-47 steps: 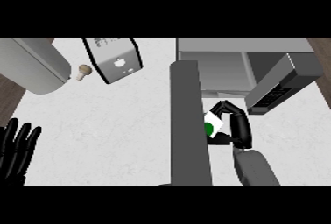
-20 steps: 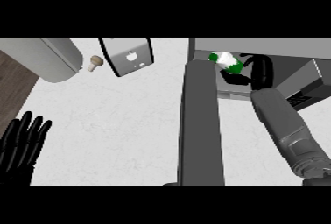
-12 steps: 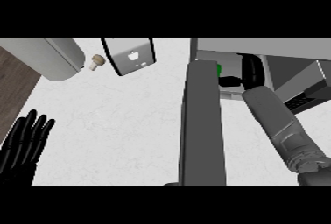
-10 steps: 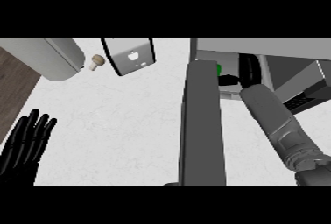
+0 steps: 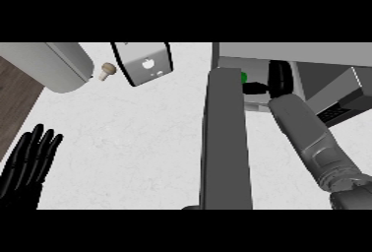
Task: Pick up the milk, place it into the microwave and close the microwave
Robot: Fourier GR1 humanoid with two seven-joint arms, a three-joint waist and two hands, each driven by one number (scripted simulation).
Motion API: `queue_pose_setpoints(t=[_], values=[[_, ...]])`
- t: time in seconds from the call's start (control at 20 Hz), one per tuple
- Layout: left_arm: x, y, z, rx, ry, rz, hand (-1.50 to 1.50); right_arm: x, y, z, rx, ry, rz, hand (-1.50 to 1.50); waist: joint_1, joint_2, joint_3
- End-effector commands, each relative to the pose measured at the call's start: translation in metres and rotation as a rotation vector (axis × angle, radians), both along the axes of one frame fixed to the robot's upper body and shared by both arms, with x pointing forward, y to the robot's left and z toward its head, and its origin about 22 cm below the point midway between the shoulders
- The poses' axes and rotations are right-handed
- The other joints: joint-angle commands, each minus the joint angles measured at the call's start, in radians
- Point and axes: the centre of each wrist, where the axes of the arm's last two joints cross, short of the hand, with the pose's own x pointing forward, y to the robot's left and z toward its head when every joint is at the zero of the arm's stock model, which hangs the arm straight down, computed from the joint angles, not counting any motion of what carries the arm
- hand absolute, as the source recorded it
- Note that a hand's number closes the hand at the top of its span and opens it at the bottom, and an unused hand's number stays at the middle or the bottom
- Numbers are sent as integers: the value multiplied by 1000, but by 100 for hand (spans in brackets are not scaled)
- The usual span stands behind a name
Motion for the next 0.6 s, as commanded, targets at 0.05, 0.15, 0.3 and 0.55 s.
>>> queue_pose_setpoints(t=[0.05, 0.15, 0.3, 0.55], values=[[1, 1, 4, 10, -9, -22, -150, 0, -17, 3, 31, -33, -38, -150, -7, 0, 1], [-17, 4, 3, 9, 1, -31, -150, 1, -14, 4, 40, -51, -61, -150, -3, -7, 0], [-15, -8, 5, 13, 10, -8, -150, 2, -23, 9, 41, -64, -69, -150, -16, -9, 0], [-19, -7, 9, 18, -8, -4, -150, -2, -21, 0, 24, -104, -83, -150, -20, -9, 0]])
